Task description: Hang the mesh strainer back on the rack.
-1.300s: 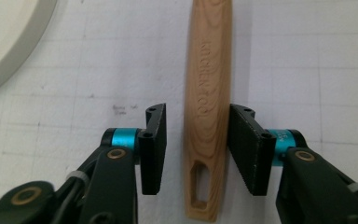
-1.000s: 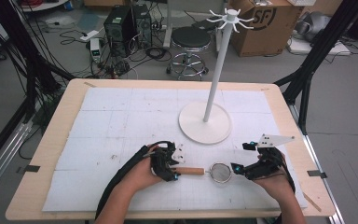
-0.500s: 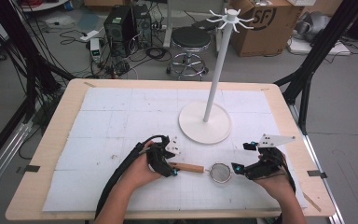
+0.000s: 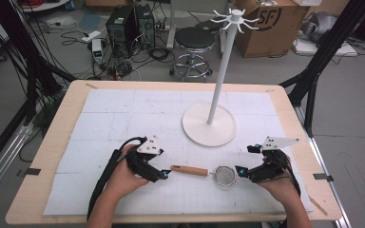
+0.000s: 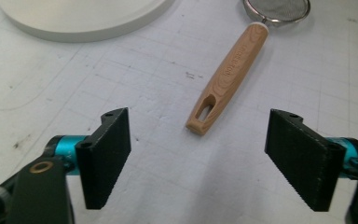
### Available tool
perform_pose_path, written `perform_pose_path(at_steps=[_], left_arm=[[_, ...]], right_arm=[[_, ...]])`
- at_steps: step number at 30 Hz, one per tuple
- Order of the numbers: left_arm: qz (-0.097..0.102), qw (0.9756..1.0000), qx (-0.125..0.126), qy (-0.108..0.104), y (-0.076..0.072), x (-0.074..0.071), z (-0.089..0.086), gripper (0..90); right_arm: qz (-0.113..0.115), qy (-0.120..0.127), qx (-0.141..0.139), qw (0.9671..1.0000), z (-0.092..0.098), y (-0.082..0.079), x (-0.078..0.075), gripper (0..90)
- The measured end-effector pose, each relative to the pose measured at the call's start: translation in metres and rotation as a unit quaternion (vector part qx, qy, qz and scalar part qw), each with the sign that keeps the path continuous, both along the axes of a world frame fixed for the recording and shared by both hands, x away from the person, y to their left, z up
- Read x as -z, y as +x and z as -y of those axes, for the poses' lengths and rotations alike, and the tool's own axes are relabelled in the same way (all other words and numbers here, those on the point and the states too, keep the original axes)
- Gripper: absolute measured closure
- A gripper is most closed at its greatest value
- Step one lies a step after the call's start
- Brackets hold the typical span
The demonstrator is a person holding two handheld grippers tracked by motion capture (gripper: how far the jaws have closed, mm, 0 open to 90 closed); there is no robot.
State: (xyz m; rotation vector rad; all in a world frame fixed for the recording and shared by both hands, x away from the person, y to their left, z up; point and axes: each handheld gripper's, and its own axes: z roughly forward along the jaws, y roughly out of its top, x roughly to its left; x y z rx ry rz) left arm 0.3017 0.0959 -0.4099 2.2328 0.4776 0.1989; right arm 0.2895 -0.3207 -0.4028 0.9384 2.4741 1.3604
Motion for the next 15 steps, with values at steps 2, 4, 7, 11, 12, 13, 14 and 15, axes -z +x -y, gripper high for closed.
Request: perform_pose_path(at_steps=[2, 4, 7, 11, 12, 13, 14, 15], left_arm=[[0.0, 0.9999, -0.009, -0.011, 0.0, -0.002, -0.005, 16.9], [0.002, 0.9998, -0.013, -0.017, 0.0, -0.005, -0.01, 15.6], [0.002, 0.9995, -0.016, -0.028, -0.002, -0.009, -0.017, 12.3], [0.005, 0.9991, -0.018, -0.037, -0.006, -0.013, -0.027, 8.9], [0.005, 0.999, -0.02, -0.04, -0.006, -0.014, -0.029, 7.3], [0.007, 0.9988, -0.02, -0.044, -0.007, -0.016, -0.033, 6.3], [0.007, 0.9986, -0.018, -0.049, -0.008, -0.017, -0.036, 6.3], [0.01, 0.9985, -0.018, -0.051, -0.009, -0.018, -0.039, 6.0]], right_arm=[[0.001, -0.003, -0.003, 1.0, -0.002, 0.0, 0.001, 0.4], [0.0, -0.006, -0.007, 1.0, -0.003, 0.0, 0.001, 0.4], [-0.001, -0.01, -0.012, 0.9999, -0.007, 0.0, 0.002, 0.4], [-0.001, -0.016, -0.02, 0.9997, -0.013, 0.0, 0.0, 0.4], [0.0, -0.017, -0.023, 0.9996, -0.015, 0.0, 0.0, 0.4], [0.0, -0.018, -0.026, 0.9995, -0.017, 0.0, -0.001, 0.4], [-0.001, -0.02, -0.027, 0.9994, -0.019, 0.001, -0.002, 0.4], [0.0, -0.022, -0.029, 0.9993, -0.021, 0.002, -0.002, 0.4]])
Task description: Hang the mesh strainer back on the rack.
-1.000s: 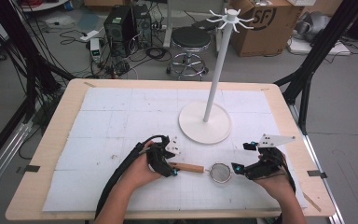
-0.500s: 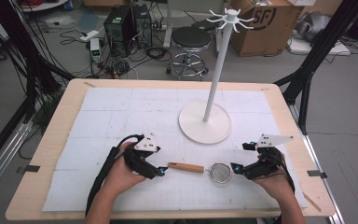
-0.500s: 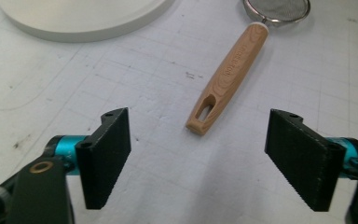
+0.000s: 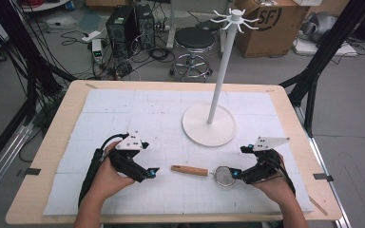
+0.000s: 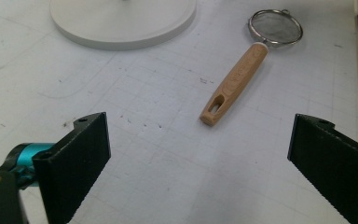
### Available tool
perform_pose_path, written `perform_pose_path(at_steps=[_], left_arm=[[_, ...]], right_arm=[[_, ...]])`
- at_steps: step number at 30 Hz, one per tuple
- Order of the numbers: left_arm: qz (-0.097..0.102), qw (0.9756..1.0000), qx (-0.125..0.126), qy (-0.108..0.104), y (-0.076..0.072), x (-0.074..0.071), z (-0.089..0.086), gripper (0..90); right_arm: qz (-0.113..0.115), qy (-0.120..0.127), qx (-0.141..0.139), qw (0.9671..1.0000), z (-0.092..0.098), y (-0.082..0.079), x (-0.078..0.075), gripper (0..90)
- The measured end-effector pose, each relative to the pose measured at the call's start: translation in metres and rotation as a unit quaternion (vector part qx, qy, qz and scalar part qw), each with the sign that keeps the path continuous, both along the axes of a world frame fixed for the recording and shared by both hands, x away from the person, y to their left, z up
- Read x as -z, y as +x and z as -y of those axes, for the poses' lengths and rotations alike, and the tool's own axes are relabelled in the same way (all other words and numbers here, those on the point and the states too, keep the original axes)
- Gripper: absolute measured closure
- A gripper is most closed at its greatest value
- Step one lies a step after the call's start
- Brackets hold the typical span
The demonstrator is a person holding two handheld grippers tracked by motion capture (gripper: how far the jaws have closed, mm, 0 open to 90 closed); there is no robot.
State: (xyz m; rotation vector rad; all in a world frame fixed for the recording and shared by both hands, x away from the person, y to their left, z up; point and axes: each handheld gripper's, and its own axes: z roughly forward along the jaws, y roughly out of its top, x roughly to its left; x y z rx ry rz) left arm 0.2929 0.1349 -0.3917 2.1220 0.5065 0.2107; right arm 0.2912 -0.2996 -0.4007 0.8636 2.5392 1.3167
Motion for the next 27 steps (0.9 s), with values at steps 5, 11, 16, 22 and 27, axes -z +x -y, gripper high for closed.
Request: perform_pose_path(at_steps=[5, 11, 16, 22, 27], left_arm=[[0.005, 0.9998, -0.001, -0.02, -0.004, -0.005, -0.011, 2.5], [0.01, 0.9995, 0.0, -0.031, -0.007, -0.012, -0.019, 1.6], [0.021, 0.999, -0.01, -0.038, -0.009, -0.017, -0.027, 1.6], [0.024, 0.9987, -0.016, -0.041, -0.01, -0.018, -0.03, 1.6], [0.026, 0.9988, -0.018, -0.038, -0.01, -0.018, -0.032, 1.6]], right_arm=[[-0.003, -0.025, -0.017, 0.9995, -0.013, 0.005, -0.004, 0.4], [-0.008, -0.059, -0.04, 0.9974, -0.033, 0.013, -0.007, 0.4], [-0.021, -0.092, -0.065, 0.9934, -0.055, 0.018, -0.004, 0.4], [-0.034, -0.13, -0.085, 0.9873, -0.077, 0.023, 0.004, 10.1], [-0.039, -0.142, -0.103, 0.9836, -0.088, 0.026, 0.007, 18.1]])
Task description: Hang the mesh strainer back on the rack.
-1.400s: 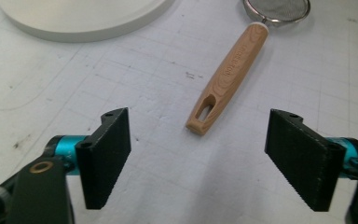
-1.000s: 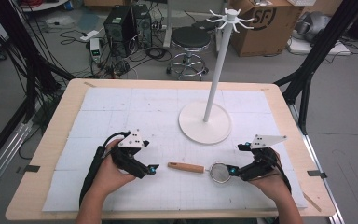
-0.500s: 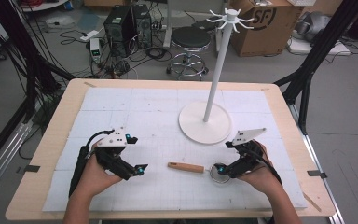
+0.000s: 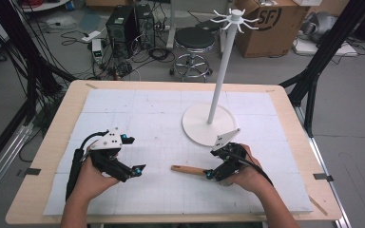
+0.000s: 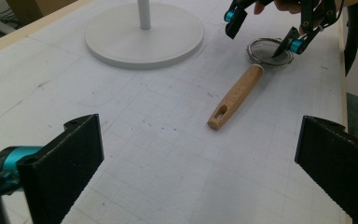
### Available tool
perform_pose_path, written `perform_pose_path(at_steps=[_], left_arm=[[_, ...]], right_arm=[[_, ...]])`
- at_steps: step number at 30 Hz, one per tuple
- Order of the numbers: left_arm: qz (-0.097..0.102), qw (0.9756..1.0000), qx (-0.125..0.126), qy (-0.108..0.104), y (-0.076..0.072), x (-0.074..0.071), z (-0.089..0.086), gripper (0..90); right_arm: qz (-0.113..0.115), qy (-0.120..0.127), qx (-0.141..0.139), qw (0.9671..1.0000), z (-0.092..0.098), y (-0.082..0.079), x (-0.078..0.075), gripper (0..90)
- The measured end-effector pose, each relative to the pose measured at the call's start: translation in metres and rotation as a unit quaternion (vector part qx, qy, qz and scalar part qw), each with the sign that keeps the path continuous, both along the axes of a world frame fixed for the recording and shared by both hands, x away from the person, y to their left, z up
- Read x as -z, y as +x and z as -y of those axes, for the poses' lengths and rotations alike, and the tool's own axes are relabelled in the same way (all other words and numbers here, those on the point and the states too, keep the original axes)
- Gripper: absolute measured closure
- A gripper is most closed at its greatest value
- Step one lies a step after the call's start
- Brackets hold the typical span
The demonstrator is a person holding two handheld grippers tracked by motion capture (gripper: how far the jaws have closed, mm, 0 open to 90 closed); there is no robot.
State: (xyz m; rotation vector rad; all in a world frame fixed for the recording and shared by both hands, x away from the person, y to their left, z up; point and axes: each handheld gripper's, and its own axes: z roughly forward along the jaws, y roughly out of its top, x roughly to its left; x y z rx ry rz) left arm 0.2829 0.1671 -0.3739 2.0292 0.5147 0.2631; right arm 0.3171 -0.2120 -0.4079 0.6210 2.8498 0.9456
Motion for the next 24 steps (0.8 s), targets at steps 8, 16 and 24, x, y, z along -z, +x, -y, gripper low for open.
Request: perform_pose_path(at_steps=[8, 16, 24], left_arm=[[0.0, 1.0, -0.001, 0.001, 0.001, 0.002, 0.001, 1.7], [0.001, 1.0, 0.002, -0.001, 0.0, 0.002, 0.001, 1.6], [0.001, 1.0, 0.002, 0.001, 0.0, 0.002, 0.001, 1.6]], right_arm=[[-0.018, -0.02, -0.019, 0.9995, -0.008, 0.0, 0.006, 29.7], [-0.031, -0.05, -0.041, 0.9974, -0.02, 0.0, 0.015, 45.2], [-0.042, -0.067, -0.043, 0.9959, -0.023, -0.001, 0.017, 64.2]])
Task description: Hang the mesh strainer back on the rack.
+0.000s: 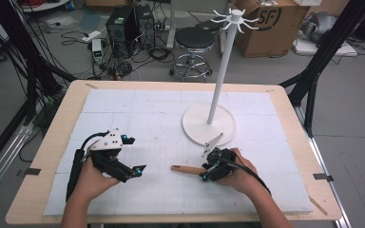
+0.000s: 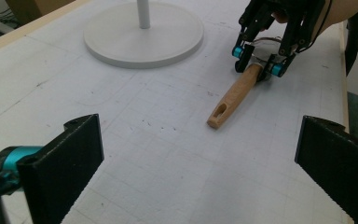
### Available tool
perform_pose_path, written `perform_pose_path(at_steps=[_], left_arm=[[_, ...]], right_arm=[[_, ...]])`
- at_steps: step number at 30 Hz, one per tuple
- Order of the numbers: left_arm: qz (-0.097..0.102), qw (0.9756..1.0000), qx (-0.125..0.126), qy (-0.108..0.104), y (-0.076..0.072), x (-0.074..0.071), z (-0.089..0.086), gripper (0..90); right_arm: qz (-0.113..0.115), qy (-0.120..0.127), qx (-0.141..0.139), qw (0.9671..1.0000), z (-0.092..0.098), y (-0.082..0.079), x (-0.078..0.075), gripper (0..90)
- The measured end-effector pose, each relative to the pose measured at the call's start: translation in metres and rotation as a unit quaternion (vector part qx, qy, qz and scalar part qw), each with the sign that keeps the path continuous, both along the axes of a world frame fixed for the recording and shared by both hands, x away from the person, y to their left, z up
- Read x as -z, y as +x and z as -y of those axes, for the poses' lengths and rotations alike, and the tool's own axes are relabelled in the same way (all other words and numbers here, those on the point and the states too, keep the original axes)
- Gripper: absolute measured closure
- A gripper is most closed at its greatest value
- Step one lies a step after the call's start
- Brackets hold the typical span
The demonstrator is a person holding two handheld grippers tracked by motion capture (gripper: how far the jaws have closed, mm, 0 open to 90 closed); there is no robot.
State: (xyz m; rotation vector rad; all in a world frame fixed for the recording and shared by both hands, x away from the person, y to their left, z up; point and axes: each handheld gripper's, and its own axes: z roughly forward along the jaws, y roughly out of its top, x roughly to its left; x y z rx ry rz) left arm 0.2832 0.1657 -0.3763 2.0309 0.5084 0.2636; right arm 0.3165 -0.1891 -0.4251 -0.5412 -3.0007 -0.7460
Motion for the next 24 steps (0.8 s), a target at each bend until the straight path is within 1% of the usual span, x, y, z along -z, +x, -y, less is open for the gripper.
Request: perform_pose_path(at_steps=[2, 5, 8, 10, 12, 13, 19, 22, 24], left_arm=[[0.0, 1.0, 0.0, 0.0, 0.0001, 0.0002, -0.0001, 1.7], [-0.001, 1.0, -0.001, -0.001, 0.0001, 0.0007, 0.0006, 1.6], [-0.002, 1.0, -0.001, 0.0, 0.0003, 0.001, 0.0006, 1.6], [-0.002, 1.0, -0.001, 0.0, 0.0005, 0.0014, 0.0006, 1.6], [-0.003, 1.0, -0.001, 0.001, 0.0007, 0.0018, 0.0009, 1.6], [-0.003, 1.0, -0.001, 0.002, 0.0008, 0.0021, 0.0011, 1.6], [-0.004, 1.0, 0.0, 0.004, 0.001, 0.0029, 0.0024, 1.6], [-0.005, 1.0, -0.001, 0.004, 0.0012, 0.0035, 0.0026, 1.7], [-0.006, 1.0, -0.001, 0.004, 0.0012, 0.0038, 0.0029, 1.6]], right_arm=[[0.005, -0.007, -0.002, 1.0, -0.0007, -0.0014, -0.0002, 65.3], [0.014, -0.01, -0.003, 0.9998, -0.0013, -0.002, -0.0001, 68.0], [0.01, -0.011, 0.006, 0.9999, -0.0014, -0.0019, -0.0005, 68.2], [0.014, -0.014, 0.003, 0.9998, -0.0021, -0.0023, -0.0005, 67.6], [0.012, -0.012, 0.002, 0.9998, -0.0018, -0.0019, -0.0003, 64.7], [0.008, -0.008, 0.001, 0.9999, -0.0016, -0.0015, -0.0001, 62.9], [0.003, -0.008, -0.001, 1.0, -0.0029, -0.0004, 0.0002, 59.9], [-0.01, -0.003, 0.005, 0.9999, -0.0023, 0.0009, 0.0008, 56.3], [-0.01, -0.004, 0.005, 0.9999, -0.0027, 0.0008, 0.0009, 56.5]])
